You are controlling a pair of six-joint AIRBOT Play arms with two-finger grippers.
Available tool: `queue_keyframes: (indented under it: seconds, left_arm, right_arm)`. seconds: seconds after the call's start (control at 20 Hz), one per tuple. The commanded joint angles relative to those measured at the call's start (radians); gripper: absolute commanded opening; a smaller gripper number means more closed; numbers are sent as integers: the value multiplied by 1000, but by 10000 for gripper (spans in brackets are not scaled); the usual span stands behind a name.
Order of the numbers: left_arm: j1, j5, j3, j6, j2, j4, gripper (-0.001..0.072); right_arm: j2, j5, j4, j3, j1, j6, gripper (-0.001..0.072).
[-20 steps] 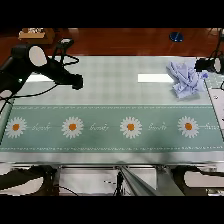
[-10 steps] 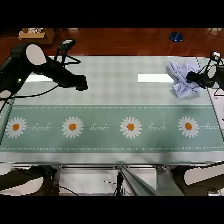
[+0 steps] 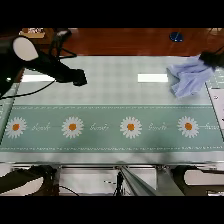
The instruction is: Fold the shirts.
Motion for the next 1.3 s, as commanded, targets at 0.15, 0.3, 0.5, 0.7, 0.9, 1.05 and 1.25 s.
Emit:
queue_keyframes:
  seconds: [0.15, 0.3, 0.5, 0.7, 0.9, 1.05, 1.25]
  left_arm:
    - [1, -66, 269, 0, 174, 0, 623]
    - [1, -66, 352, 0, 280, 1, 623]
    - [1, -90, 359, 0, 416, 15, 622]
    - [1, -182, 358, -12, 463, 16, 611]
    - [1, -235, 344, -19, 455, 46, 611]
    - [1, -239, 309, -19, 455, 88, 611]
    - [1, -267, 268, -18, 455, 103, 611]
  right_arm:
    - [438, -6, 383, 119, -1, -277, 24]
    - [592, 5, 406, 122, -1, -298, 23]
    - [678, 102, 403, 122, -1, -296, 23]
    - [655, 312, 496, 122, 0, -290, 23]
    - [549, 507, 533, 122, 203, -297, 23]
    - [411, 619, 422, 122, 497, -274, 23]
    - [174, 629, 247, 116, 851, -244, 24]
